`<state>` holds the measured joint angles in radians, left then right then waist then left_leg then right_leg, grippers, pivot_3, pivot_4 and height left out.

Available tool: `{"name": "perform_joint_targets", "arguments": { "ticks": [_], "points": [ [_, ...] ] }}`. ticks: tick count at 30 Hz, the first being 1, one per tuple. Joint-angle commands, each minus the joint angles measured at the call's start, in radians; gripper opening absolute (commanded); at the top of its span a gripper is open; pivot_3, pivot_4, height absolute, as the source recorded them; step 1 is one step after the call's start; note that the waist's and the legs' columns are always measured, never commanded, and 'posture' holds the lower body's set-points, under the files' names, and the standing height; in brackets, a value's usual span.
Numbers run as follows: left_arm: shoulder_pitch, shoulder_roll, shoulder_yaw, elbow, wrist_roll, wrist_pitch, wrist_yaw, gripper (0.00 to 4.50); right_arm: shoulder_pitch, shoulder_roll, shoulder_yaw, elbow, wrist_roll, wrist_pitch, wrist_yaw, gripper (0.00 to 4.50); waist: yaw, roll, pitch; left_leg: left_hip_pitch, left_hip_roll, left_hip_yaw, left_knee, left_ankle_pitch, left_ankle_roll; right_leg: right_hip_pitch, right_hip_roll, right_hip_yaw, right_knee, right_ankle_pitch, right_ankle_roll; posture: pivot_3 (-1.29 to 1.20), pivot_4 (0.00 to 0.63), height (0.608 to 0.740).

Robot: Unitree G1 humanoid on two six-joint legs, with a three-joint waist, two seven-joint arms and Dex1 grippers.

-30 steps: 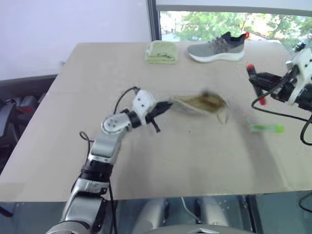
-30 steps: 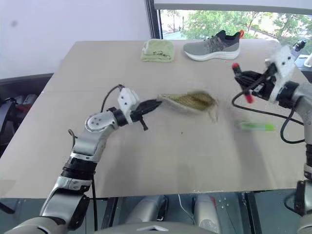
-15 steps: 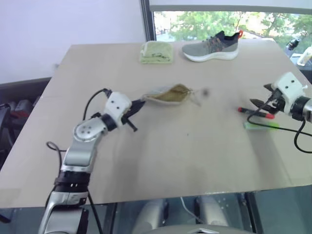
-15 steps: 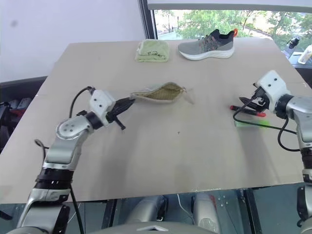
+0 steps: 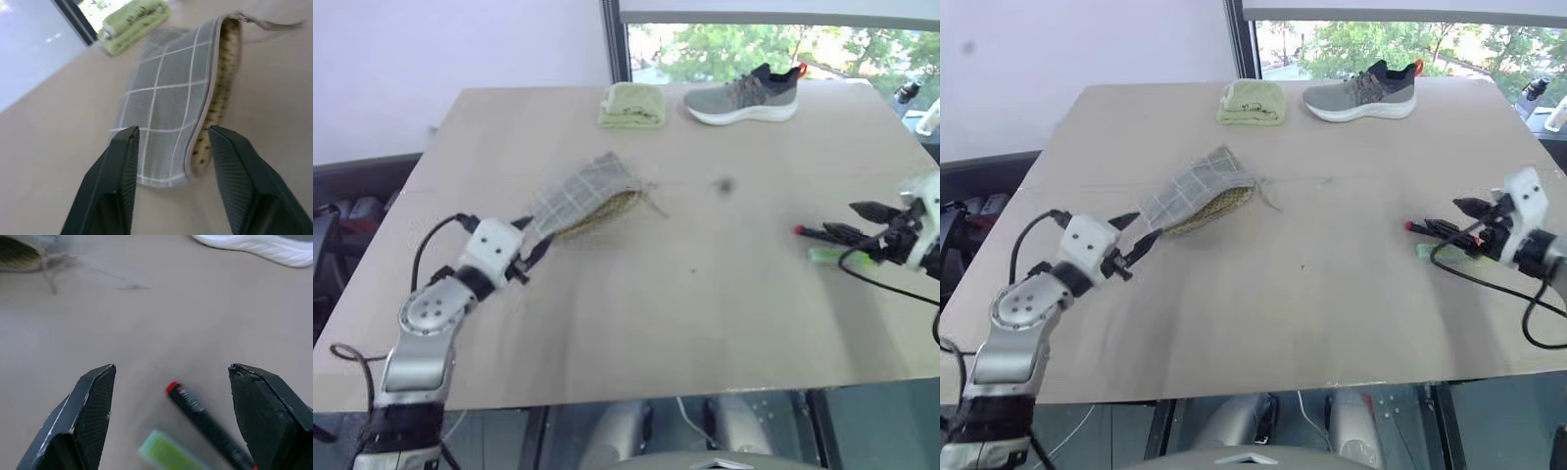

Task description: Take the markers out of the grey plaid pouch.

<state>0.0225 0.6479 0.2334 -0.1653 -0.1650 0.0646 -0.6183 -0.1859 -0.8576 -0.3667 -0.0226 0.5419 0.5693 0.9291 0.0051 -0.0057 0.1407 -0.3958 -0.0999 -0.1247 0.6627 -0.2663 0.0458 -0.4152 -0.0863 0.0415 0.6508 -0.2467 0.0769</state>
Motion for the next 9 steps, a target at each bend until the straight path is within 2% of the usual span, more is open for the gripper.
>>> {"name": "perform_joint_targets", "arguments": {
  "ticks": [1,5,9],
  "points": [
    [0.138,0.002,0.061,-0.185,-0.201,0.202,-0.065,2.34,0.079,0.018,-0.058,-0.052,0.073,0.017,0.049,3.75,-0.001,0.000,0.000,0.000,0.000,0.000,0.000,0.000,0.000,0.000,0.000,0.000,0.000,0.000,0.000,0.00,0.150,0.740],
    [0.296,-0.005,0.065,-0.324,-0.342,0.337,-0.106,2.34,0.183,0.024,-0.044,-0.014,0.058,-0.056,0.139,3.75,0.002,0.001,0.000,0.001,0.000,0.001,-0.001,-0.003,0.005,0.001,0.000,0.001,0.000,0.000,0.000,0.00,0.150,0.740],
    [0.367,-0.024,0.078,-0.351,-0.372,0.360,-0.099,2.34,0.247,0.028,-0.038,0.035,0.015,-0.175,0.209,3.75,0.010,0.001,0.000,0.006,0.000,0.001,-0.001,-0.004,0.005,0.005,0.000,0.000,0.000,0.000,0.000,0.00,0.150,0.740]
  ]
}}
